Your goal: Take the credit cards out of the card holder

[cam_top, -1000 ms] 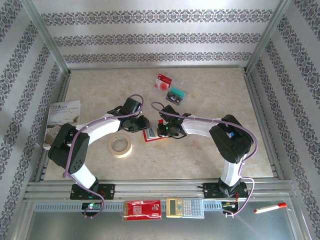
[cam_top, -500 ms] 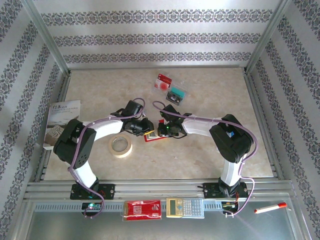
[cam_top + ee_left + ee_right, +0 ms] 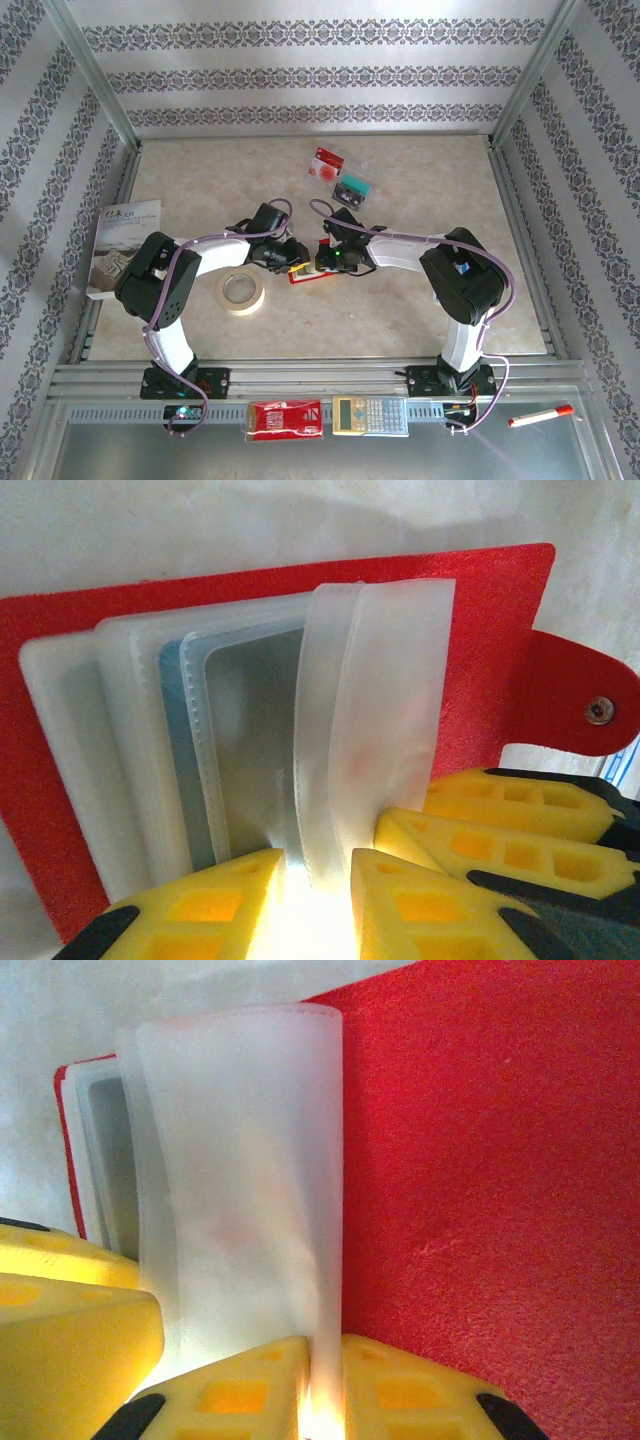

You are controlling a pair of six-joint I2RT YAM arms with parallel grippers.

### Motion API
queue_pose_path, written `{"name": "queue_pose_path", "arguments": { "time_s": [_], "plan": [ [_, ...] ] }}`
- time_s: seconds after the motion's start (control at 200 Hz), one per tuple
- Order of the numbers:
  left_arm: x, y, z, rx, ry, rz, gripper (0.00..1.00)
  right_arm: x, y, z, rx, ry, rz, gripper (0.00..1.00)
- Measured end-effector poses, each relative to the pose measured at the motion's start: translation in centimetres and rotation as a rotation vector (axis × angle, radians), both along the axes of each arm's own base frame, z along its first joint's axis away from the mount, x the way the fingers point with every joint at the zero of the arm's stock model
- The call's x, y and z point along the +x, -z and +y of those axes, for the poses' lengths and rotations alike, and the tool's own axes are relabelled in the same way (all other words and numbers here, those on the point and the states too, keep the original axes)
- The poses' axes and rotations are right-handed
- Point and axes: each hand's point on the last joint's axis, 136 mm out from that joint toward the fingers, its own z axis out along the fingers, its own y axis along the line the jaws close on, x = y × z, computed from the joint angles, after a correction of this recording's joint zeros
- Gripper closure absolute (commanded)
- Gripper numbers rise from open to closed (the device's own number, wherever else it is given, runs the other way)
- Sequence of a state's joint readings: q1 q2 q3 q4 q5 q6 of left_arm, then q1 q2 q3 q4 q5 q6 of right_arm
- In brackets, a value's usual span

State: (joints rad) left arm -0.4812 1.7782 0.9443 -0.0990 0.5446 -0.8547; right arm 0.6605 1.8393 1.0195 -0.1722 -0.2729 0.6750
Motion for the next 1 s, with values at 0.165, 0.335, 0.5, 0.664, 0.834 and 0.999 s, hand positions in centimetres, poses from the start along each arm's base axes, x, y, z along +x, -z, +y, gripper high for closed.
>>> {"name": "queue_pose_path", "arguments": {
  "time_s": [0.165,0.335,0.5,0.664,0.834,0.999],
  "plan": [
    [0.6,-0.8,-0.9,-0.06,-0.003,-0.019,0.74,0.1,0.0,0.0,0.072,0.023,0.025,0.8],
    [0.9,-1.1,-1.8,-0.114,0.004,-0.023,0.75,0.0,-0.5,-0.2,0.141,0.041,0.014,0.76],
    [1.3,-1.7,-2.5,-0.161,0.005,-0.032,0.75,0.2,-2.0,-1.2,0.205,0.08,-0.012,0.71],
    [1.5,-2.2,-3.1,-0.187,0.011,-0.043,0.73,0.4,-5.0,-2.7,0.267,0.121,-0.095,0.68],
    [1.9,-2.2,-5.0,-0.201,0.044,-0.049,0.68,0.8,-7.7,-4.6,0.28,0.174,-0.197,0.68],
    [2.6,-1.5,-5.8,-0.192,0.048,-0.044,0.65,1.2,-9.3,-5.6,0.273,0.204,-0.266,0.67]
  ]
}}
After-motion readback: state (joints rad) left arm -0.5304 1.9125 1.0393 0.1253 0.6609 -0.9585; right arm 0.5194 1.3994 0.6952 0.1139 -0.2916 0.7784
